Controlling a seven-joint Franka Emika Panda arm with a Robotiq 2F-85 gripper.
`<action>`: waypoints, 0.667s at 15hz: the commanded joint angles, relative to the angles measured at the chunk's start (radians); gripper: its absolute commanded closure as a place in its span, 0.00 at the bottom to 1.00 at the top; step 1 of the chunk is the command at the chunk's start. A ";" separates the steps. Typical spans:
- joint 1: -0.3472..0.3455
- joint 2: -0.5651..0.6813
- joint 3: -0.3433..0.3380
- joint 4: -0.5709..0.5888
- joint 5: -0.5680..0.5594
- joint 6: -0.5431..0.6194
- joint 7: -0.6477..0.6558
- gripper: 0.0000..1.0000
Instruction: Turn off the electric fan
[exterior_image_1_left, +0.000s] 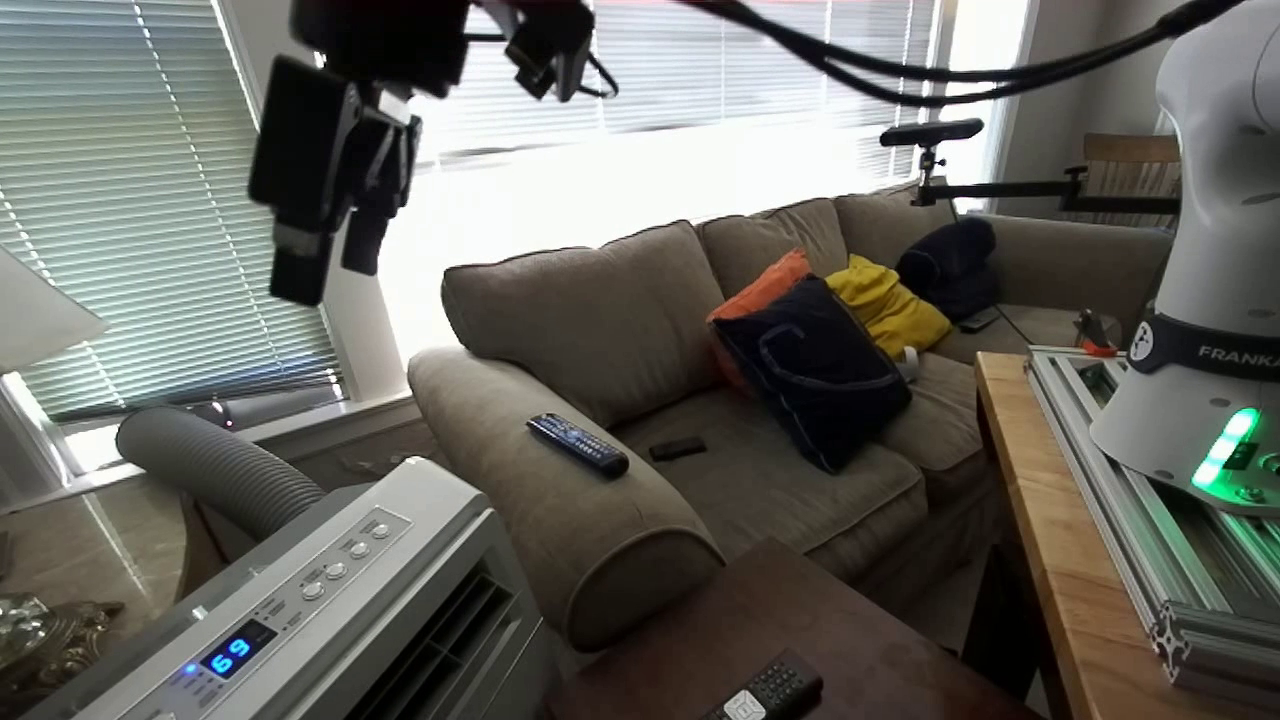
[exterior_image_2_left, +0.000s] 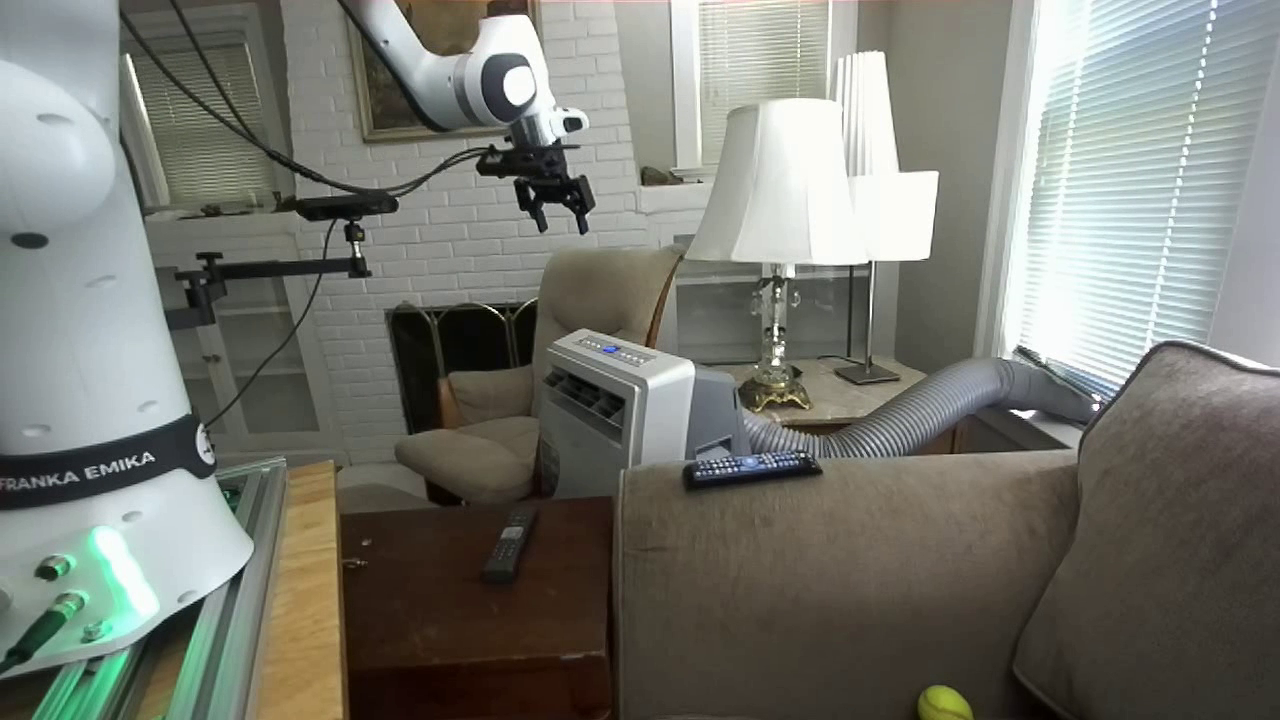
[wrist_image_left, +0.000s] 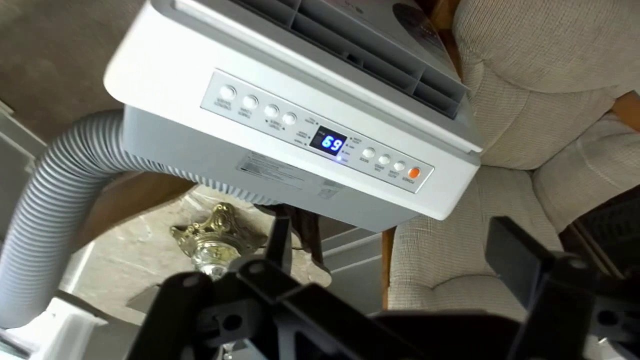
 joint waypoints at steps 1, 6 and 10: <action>0.060 0.196 -0.016 0.172 -0.069 0.079 -0.052 0.00; 0.174 0.370 -0.077 0.334 -0.117 0.152 -0.015 0.00; 0.287 0.469 -0.183 0.434 -0.144 0.181 0.073 0.00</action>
